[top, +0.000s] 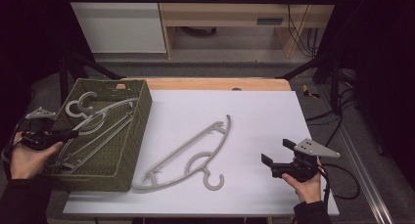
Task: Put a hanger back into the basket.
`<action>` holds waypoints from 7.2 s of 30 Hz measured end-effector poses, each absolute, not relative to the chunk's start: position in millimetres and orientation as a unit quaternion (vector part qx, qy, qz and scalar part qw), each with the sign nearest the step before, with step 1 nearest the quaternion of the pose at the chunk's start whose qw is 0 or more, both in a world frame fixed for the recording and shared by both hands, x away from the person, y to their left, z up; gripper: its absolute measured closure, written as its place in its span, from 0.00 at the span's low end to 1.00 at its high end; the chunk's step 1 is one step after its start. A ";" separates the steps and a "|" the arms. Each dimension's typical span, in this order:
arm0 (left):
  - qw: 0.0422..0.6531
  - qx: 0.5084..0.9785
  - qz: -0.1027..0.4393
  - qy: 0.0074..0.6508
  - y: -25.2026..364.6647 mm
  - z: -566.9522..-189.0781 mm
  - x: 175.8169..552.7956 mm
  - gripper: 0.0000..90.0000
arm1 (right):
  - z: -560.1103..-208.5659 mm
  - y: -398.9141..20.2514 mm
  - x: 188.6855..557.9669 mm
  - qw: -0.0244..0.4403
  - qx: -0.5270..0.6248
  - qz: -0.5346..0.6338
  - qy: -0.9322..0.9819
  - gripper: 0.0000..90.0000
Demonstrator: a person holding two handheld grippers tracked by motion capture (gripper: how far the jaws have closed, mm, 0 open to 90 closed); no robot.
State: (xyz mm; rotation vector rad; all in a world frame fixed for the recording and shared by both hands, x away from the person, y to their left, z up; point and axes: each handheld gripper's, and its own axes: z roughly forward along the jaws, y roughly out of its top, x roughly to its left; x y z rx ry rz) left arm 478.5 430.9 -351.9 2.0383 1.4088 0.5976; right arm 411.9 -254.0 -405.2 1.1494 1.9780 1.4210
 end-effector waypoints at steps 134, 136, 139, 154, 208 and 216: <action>0.207 0.948 0.083 0.226 91.9 -452.1 456.1 0.82 | -398.8 -248.4 406.4 0.227 0.409 0.519 0.715 0.04; 0.210 0.945 0.071 0.239 93.0 -452.5 458.4 0.83 | -399.0 -248.9 406.5 0.227 0.409 0.519 0.716 0.04; 0.206 0.944 0.060 0.252 92.5 -452.0 461.0 0.84 | -399.3 -248.3 406.6 0.226 0.406 0.517 0.719 0.04; 0.204 0.943 0.053 0.259 93.2 -451.1 464.6 0.91 | -400.2 -249.0 407.2 0.222 0.405 0.517 0.721 0.03; 0.417 0.869 0.138 0.229 146.0 -332.8 415.8 0.92 | -397.4 -253.3 405.4 0.223 0.407 0.524 0.714 0.04; 0.432 0.857 0.168 0.226 169.2 -298.1 410.2 0.92 | -397.2 -252.7 405.6 0.224 0.408 0.525 0.713 0.04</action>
